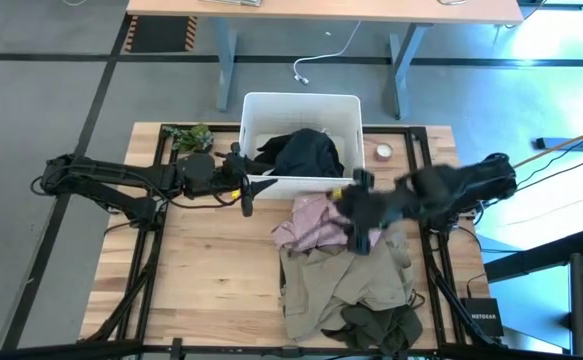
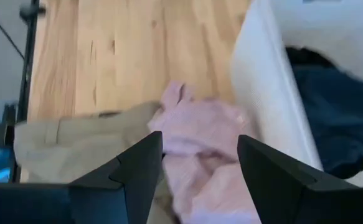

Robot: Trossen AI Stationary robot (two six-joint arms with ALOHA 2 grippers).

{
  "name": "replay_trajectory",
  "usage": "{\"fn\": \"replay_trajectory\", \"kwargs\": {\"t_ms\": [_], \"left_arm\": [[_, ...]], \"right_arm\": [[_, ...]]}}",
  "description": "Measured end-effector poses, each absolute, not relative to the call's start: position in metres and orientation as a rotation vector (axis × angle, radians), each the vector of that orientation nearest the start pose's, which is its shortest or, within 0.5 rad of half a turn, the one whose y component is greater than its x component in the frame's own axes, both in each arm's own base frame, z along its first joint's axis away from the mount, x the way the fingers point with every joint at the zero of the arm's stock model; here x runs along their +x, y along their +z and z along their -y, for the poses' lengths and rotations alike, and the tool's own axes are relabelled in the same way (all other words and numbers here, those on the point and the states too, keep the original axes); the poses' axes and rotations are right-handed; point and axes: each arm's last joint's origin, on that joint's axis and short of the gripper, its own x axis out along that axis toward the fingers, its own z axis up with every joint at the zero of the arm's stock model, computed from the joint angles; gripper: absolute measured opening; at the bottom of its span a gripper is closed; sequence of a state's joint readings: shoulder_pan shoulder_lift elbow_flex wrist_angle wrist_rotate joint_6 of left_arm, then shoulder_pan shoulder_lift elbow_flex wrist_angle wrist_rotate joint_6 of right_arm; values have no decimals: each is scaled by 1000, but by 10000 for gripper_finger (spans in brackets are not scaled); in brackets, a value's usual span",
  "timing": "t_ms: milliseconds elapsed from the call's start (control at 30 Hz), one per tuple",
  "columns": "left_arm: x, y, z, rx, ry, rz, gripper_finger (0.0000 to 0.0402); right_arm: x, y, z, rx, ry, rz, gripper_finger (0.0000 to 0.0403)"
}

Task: Sort clothes
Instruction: Put the brown shorts in the white bin

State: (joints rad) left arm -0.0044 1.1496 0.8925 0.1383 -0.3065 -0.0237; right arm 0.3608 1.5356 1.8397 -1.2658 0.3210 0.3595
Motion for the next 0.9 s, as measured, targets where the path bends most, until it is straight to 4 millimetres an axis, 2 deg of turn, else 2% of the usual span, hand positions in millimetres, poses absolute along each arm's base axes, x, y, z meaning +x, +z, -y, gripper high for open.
{"fn": "replay_trajectory", "kwargs": {"t_ms": [300,500,633,733,900], "left_arm": [[259,329,-8,-8,303,-114,164],[259,329,-8,-8,303,-114,164],[259,329,-8,-8,303,-114,164],[259,329,-8,-8,303,-113,164],[259,329,-8,-8,303,-115,164]], "right_arm": [[246,353,-149,-3,-76,-1085,225],[237,321,-179,18,28,-1105,225],[239,303,-196,30,106,-1050,225],[247,290,-205,38,146,-1005,225],[263,263,-219,-28,175,-1024,225]]}}
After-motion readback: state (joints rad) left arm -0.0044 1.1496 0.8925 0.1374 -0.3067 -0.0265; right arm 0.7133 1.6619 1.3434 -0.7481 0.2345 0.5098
